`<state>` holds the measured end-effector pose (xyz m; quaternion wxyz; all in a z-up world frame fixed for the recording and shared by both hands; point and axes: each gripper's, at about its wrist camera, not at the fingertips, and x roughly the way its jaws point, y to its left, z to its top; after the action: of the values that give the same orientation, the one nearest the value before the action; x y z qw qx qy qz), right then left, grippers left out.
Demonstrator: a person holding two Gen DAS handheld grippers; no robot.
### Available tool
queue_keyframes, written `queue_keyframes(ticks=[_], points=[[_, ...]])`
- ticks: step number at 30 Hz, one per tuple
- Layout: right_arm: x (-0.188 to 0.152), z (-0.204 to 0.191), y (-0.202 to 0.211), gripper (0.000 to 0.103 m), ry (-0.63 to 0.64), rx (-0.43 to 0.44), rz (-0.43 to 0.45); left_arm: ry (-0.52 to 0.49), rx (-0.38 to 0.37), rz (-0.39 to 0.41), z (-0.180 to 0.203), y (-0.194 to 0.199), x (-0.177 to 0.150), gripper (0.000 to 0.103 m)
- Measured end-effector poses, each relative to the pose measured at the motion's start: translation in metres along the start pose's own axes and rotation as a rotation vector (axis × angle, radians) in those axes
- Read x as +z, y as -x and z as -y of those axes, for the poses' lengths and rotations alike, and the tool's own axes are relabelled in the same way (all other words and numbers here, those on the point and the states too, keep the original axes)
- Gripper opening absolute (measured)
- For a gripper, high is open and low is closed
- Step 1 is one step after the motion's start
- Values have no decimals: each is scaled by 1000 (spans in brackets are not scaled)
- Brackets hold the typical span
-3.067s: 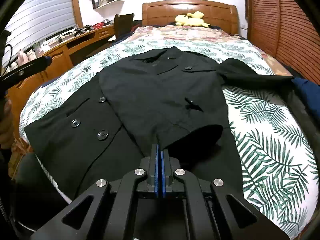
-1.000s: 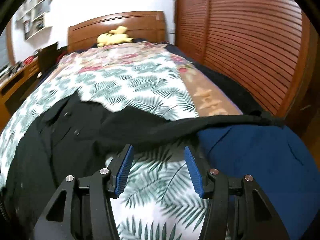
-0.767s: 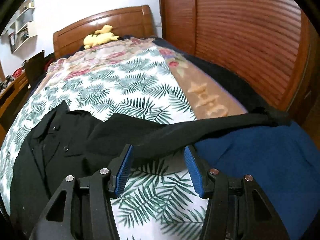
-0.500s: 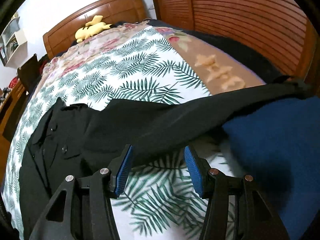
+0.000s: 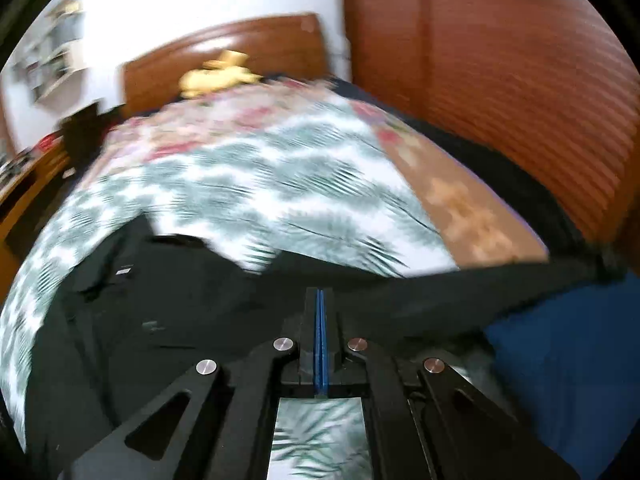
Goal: Fold large clothes
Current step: 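Lift the held sleeve with the right tool toward the coat front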
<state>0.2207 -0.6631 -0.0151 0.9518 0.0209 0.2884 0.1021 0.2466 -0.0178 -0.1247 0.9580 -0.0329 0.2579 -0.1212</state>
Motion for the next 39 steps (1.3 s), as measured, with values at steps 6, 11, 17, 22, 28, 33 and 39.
queue_keyframes(ticks=[6,11,17,22,28,33,39], points=[[-5,-13,6,7,11,-25,-32,-4,10,-1,1,-1,0,81],[-9,17,-17,78,-99,-71,-94,6,4,-3,-1,0,-1,81],[-19,55,-51,78,-252,-111,-169,8,-2,-14,-3,-1,-1,81],[-17,67,-73,55,-302,-119,-182,13,-8,-25,-3,-3,-1,81],[-4,45,-66,4,-167,-124,-101,29,-13,-38,-7,-6,-1,81],[14,-33,-13,4,76,-26,33,24,-10,-34,-5,-5,-2,81],[-20,-134,45,4,277,209,58,10,5,-36,-3,-6,-2,81]])
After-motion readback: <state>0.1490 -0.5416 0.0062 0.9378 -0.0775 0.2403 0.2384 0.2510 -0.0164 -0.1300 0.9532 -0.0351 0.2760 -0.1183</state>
